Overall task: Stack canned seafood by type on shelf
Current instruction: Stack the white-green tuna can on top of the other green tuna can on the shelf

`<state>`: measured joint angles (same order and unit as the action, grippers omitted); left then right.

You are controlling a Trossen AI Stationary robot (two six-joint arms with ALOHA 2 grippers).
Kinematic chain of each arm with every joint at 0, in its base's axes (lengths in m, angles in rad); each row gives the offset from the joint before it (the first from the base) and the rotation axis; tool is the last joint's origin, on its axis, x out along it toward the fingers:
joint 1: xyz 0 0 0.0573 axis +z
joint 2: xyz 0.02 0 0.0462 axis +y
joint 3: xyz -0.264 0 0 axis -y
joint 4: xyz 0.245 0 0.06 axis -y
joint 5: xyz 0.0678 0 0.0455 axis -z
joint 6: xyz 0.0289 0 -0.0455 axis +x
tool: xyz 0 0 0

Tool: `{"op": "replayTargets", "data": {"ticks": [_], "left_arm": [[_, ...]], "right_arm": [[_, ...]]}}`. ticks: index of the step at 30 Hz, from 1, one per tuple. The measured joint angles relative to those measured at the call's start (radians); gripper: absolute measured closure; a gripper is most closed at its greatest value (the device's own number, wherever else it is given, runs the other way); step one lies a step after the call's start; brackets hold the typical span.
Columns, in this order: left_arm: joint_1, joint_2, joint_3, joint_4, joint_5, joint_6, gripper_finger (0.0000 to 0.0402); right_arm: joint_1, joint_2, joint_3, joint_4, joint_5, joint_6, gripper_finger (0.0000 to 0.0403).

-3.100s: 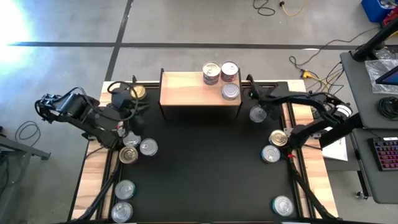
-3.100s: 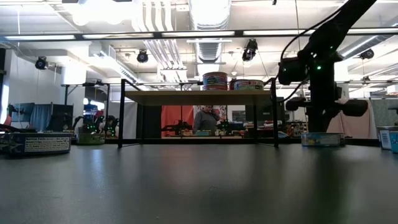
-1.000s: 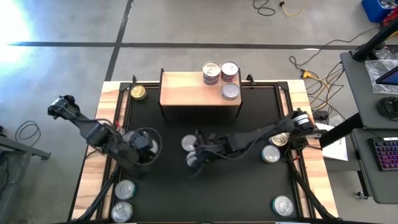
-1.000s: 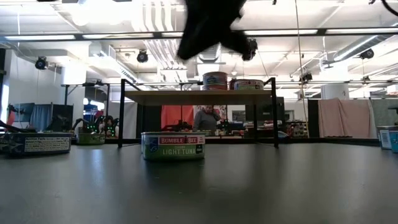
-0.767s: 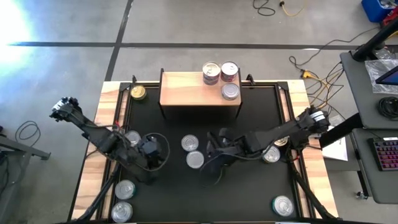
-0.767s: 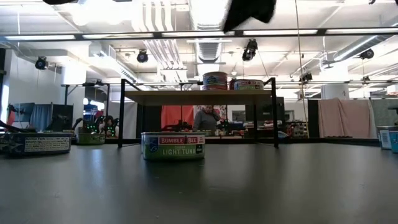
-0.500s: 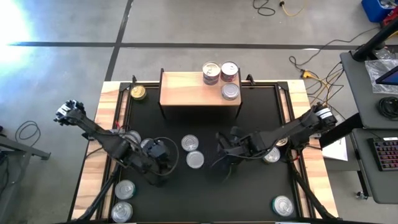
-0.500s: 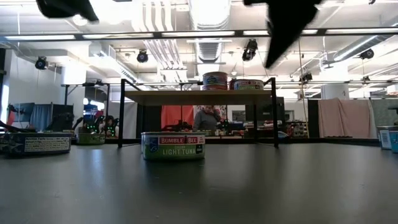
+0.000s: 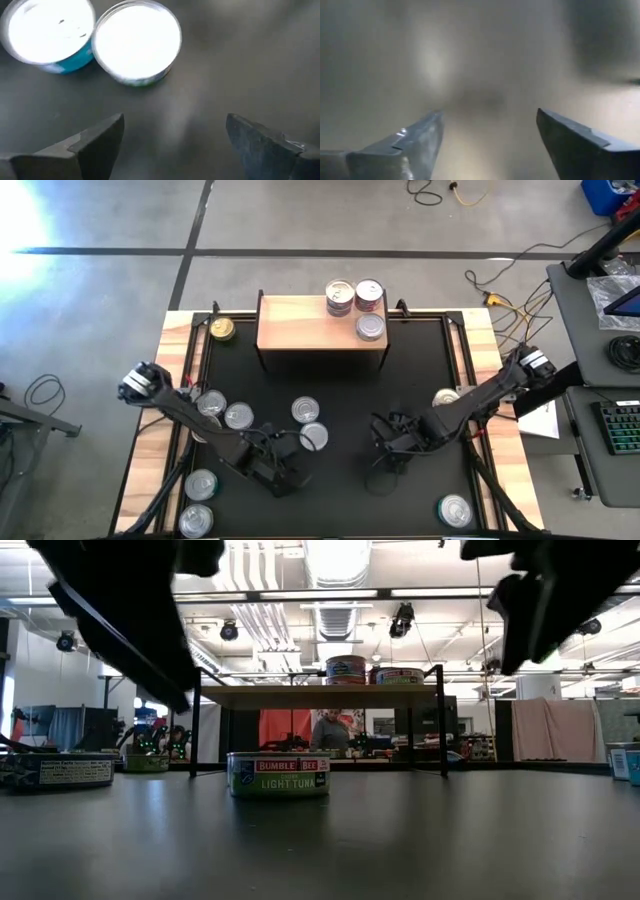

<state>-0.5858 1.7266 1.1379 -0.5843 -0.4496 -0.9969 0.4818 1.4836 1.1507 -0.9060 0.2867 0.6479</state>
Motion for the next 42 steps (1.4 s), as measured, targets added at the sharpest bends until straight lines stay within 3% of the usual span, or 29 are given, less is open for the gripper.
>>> {"op": "replayTargets", "data": {"ticks": [4,6,11,16,22,26,30,34,42], "left_arm": [[0.000,0.073,-0.002,0.086,-0.059,0.029,0.0063],[0.000,0.108,-0.002,0.084,-0.058,0.029,0.0062],[0.002,0.179,-0.005,0.087,-0.034,0.042,0.0054],[0.016,0.222,-0.030,0.144,-0.018,0.068,0.0033],[0.015,0.195,-0.115,0.247,-0.043,0.074,0.0018],[0.021,0.159,-0.229,0.414,-0.100,0.095,0.0017],[0.032,0.168,-0.345,0.697,-0.254,0.138,0.0017],[0.036,0.205,-0.381,0.813,-0.381,0.192,0.0017],[0.068,0.320,-0.384,1.046,-0.413,0.272,0.0017]], "right_arm": [[0.007,0.014,-0.054,0.145,-0.077,-0.073,0.0065],[0.003,0.024,-0.075,0.236,-0.091,-0.110,0.0064],[-0.042,0.099,-0.066,0.262,-0.119,-0.183,0.0075],[-0.094,0.247,0.004,0.254,-0.204,-0.265,0.0077],[-0.123,0.380,0.135,0.261,-0.208,-0.309,0.0080],[-0.141,0.428,0.183,0.266,-0.200,-0.364,0.0080],[-0.162,0.465,0.212,0.269,-0.204,-0.410,0.0082],[-0.175,0.477,0.225,0.272,-0.206,-0.475,0.0080],[-0.216,0.478,0.228,0.393,-0.201,-0.543,0.0074]]}}
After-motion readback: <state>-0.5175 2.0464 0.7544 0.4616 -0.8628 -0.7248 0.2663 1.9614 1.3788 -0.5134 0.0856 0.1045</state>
